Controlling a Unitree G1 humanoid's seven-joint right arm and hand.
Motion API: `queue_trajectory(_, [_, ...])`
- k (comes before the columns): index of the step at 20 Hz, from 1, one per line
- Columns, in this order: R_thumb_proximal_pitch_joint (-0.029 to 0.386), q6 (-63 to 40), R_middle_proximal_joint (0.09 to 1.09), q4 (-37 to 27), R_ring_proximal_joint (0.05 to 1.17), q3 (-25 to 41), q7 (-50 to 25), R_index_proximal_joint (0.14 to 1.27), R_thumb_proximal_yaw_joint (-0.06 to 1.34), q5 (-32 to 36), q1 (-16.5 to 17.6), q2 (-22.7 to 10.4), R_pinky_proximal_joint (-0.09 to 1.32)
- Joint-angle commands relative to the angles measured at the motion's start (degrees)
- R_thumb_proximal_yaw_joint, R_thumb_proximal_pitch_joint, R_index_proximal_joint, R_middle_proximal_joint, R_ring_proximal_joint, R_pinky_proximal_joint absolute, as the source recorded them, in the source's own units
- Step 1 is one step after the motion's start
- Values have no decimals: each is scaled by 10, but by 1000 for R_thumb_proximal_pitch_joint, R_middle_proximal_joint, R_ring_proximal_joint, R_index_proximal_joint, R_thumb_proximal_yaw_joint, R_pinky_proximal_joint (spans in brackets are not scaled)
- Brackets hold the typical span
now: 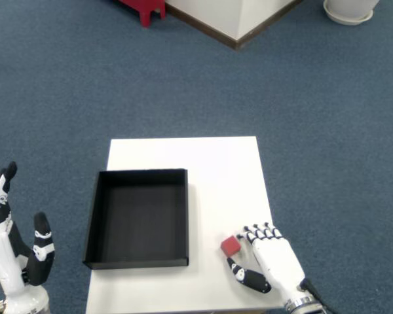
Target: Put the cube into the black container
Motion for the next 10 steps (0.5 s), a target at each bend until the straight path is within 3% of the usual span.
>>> queue_trajectory(1, [126, 6, 248, -11, 222, 3, -20, 472, 467, -3, -15, -5, -13])
queue_trajectory(10, [128, -1, 243, -11, 220, 11, -35, 489, 417, -3, -18, 5, -22])
